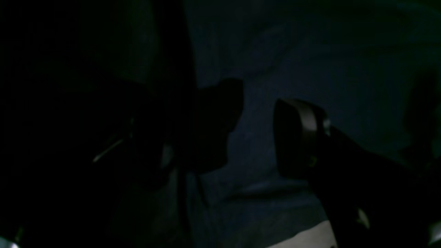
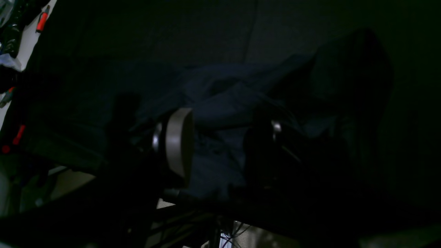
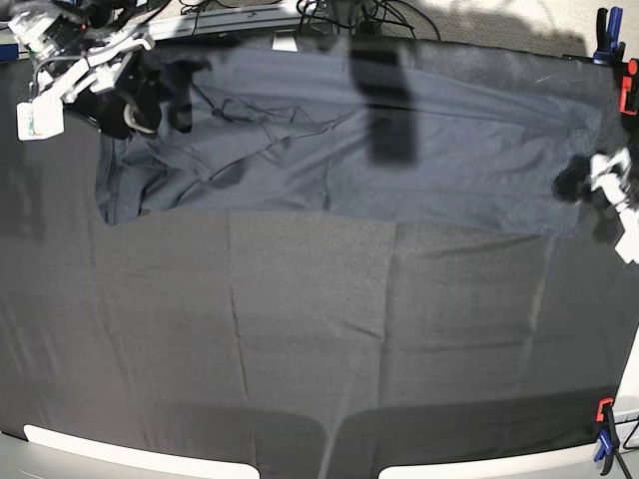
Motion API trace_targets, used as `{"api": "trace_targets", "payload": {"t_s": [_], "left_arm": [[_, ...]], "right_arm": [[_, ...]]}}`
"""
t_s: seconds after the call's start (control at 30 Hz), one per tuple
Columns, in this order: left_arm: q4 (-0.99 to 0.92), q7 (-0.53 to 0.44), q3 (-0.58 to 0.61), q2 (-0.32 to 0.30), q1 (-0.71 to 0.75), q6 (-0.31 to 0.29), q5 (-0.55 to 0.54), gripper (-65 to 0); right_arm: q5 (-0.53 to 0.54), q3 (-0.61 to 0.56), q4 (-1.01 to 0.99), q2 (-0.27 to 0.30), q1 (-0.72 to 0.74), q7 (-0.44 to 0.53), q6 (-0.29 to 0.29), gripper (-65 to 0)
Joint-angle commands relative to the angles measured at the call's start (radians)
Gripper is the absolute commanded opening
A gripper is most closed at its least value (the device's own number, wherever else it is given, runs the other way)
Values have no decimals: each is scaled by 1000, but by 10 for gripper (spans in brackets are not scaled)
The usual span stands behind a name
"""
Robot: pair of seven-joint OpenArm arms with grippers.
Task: Layout the t-shirt on the table in an organized manner, then fold the t-shirt properly
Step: 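Lift the strip end with the left gripper and fold it toward the right gripper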
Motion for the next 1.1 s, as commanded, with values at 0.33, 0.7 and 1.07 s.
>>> {"api": "trace_targets", "payload": {"t_s": [0.33,0.7,1.07], "left_arm": [[-150,117,-108,15,55,-134,-318,-199],[-154,151,-108,47,56,-146,-328,-199],[-154,126,-108,47,53,-146,-348,-453]], "right_arm": [[22,5,18,8,-2,23,24,-376],[22,5,18,19,-2,24,24,-376],[22,5,18,19,0,24,24,-376]]}}
